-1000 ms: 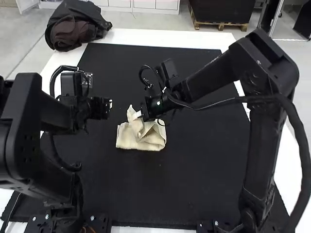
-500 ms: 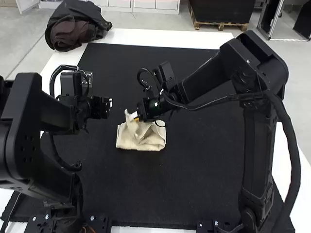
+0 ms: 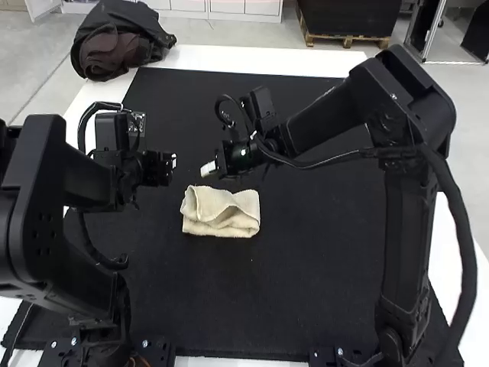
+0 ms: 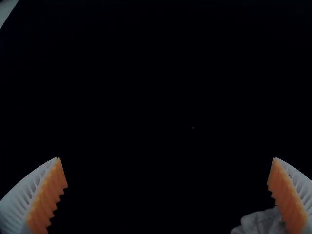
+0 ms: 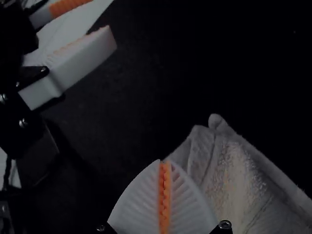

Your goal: Fold the towel.

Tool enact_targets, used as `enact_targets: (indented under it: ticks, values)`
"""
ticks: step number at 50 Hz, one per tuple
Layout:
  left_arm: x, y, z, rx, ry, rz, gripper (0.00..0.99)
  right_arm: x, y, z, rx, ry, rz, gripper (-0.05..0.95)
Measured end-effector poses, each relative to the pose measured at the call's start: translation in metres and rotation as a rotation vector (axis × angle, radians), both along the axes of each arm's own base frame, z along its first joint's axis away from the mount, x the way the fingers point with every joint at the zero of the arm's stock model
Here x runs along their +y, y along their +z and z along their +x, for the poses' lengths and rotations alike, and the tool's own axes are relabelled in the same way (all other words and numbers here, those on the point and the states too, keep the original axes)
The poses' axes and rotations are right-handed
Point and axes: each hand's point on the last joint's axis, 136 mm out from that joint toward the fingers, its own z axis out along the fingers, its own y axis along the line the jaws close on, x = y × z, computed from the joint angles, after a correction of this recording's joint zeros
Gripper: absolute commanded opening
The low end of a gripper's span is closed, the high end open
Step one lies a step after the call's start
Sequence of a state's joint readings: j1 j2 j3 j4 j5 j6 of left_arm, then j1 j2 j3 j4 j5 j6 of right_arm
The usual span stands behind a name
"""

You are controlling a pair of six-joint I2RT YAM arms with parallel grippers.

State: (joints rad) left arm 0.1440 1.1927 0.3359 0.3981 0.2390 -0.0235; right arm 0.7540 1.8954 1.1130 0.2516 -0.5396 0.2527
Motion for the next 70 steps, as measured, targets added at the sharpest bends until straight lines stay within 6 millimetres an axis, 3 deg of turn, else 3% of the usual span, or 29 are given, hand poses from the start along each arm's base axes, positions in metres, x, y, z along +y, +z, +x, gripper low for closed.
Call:
enact_targets:
  ticks: [5, 9, 24, 39, 61, 70]
  values:
    - [0.000, 0.000, 0.000, -0.002, 0.000, 0.000, 0.966, -0.002, 0.010, 0.000, -0.022, 0.000, 0.017, -0.03]
    - [0.000, 0.001, 0.000, -0.004, 0.000, 0.001, 0.966, -0.006, 0.006, -0.002, -0.023, -0.001, 0.009, -0.03]
    - [0.000, 0.003, 0.001, -0.012, 0.000, 0.002, 0.966, -0.023, -0.027, -0.017, -0.020, -0.003, -0.005, -0.03]
    - [0.000, 0.005, 0.002, -0.022, 0.000, 0.003, 0.966, -0.024, -0.069, -0.017, -0.005, 0.000, -0.023, -0.03]
    - [0.001, 0.010, 0.005, -0.045, 0.000, 0.006, 0.966, -0.021, -0.112, -0.016, 0.014, 0.004, -0.036, -0.03]
    - [0.001, 0.011, 0.005, -0.048, -0.001, 0.006, 0.966, -0.015, -0.118, -0.012, -0.008, 0.021, -0.018, -0.03]
